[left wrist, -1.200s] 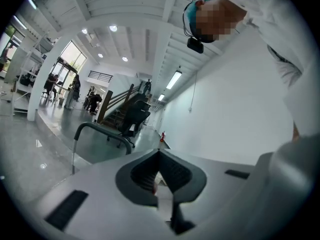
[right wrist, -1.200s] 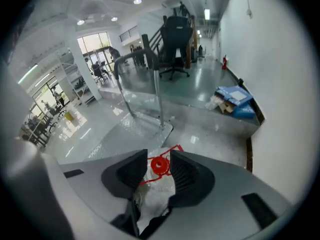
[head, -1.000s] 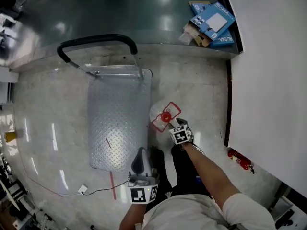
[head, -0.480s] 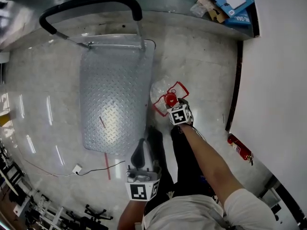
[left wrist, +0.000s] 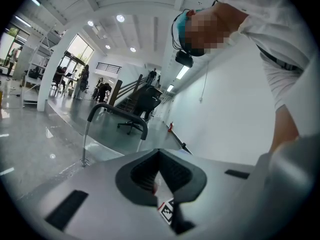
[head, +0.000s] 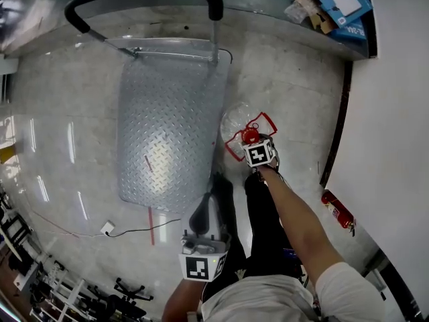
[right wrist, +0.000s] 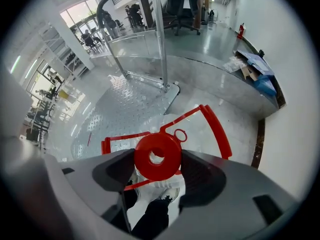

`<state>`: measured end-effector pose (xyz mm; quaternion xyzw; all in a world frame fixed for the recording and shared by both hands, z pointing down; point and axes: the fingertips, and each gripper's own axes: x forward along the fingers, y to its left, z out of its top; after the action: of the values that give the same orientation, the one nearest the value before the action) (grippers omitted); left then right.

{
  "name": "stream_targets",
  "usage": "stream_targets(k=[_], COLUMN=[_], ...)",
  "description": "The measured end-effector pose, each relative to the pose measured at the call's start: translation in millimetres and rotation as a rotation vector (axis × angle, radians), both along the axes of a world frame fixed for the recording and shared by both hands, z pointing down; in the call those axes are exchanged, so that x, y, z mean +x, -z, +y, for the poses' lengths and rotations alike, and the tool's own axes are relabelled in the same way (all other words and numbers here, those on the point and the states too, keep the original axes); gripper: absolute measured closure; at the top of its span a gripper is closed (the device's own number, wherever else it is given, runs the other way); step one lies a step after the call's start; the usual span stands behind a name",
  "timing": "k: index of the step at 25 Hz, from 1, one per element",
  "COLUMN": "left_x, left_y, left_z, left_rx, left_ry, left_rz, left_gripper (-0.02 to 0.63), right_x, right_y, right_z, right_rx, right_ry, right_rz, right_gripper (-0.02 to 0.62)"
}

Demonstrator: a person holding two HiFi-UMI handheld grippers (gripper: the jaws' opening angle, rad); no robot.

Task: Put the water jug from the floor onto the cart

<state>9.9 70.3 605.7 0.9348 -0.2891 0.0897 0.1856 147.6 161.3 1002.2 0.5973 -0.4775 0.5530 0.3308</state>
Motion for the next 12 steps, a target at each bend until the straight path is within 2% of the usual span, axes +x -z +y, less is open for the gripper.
stream_targets(k=[6,12], left_x=[-14.3,-30.9], left_y=[6.3,31.4], left_z=[-12.9,-29.7], left_rx=[0.014,0.049], left_ry=[0.022,0.055], left_rz=[0.011,0.054], left_gripper=[0.603,0.603], right_x=[-8.2,-20.2], right_y=[8.8,51.0], right_z=[2.2,9.2], right_rx=[-0.027,-0.035], right_ry=[0.032,0.075], right_rz=[0.021,0.044], right_gripper=[0.316,0.320])
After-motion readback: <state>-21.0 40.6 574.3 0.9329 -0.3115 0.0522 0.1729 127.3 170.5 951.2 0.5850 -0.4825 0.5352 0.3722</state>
